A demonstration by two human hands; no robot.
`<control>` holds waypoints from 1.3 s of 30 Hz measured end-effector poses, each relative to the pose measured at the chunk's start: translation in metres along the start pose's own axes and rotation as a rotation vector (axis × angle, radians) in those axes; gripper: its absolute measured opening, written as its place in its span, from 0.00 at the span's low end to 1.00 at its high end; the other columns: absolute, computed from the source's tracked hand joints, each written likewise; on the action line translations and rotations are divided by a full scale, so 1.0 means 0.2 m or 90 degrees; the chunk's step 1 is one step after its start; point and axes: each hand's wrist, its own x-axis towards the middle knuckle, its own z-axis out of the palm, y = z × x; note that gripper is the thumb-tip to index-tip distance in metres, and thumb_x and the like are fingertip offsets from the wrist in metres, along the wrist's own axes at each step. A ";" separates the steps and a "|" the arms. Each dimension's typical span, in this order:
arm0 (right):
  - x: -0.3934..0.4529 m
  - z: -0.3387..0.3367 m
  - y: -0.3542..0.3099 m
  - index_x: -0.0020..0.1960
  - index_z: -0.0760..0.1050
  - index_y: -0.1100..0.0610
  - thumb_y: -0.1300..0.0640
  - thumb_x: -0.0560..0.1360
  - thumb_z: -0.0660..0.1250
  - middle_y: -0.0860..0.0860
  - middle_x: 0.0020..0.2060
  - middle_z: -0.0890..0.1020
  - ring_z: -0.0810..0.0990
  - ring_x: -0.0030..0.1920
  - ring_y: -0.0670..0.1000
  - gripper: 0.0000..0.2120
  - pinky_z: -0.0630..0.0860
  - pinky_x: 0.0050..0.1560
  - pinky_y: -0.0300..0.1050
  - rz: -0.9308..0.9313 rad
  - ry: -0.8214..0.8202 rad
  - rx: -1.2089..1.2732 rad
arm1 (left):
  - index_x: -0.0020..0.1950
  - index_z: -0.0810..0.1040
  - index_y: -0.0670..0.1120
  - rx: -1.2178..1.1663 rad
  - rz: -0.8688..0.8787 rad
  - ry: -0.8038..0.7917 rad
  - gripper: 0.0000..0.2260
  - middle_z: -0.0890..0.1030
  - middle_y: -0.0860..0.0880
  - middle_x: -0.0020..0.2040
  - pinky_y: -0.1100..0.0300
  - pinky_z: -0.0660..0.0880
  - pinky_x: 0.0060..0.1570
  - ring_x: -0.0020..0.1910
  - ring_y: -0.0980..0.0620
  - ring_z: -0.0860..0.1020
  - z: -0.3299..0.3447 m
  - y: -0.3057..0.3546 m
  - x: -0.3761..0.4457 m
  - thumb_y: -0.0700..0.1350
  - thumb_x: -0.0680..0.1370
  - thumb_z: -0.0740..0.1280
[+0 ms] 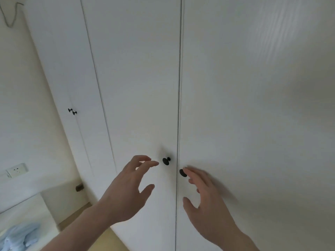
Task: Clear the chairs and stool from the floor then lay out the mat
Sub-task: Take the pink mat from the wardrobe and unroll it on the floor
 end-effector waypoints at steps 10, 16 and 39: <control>0.06 0.14 -0.15 0.74 0.60 0.34 0.51 0.76 0.66 0.28 0.68 0.63 0.69 0.64 0.33 0.31 0.73 0.61 0.35 0.146 0.082 -0.099 | 0.64 0.72 0.60 -0.043 0.236 -0.078 0.19 0.64 0.65 0.63 0.65 0.74 0.55 0.58 0.63 0.73 0.17 -0.17 0.37 0.44 0.75 0.70; 0.17 0.26 -0.21 0.60 0.71 0.39 0.51 0.74 0.66 0.33 0.54 0.77 0.75 0.56 0.36 0.16 0.75 0.57 0.37 0.271 0.192 -0.148 | 0.63 0.70 0.62 -0.129 0.311 -0.117 0.27 0.66 0.67 0.60 0.65 0.70 0.60 0.60 0.64 0.71 0.16 -0.29 0.43 0.36 0.71 0.66; 0.04 0.51 -0.56 0.51 0.73 0.41 0.56 0.73 0.66 0.38 0.47 0.79 0.82 0.42 0.41 0.11 0.78 0.43 0.37 0.417 0.363 -0.152 | 0.62 0.70 0.52 -0.165 0.293 -0.062 0.27 0.69 0.57 0.60 0.59 0.72 0.55 0.56 0.52 0.75 0.25 -0.27 0.39 0.34 0.66 0.66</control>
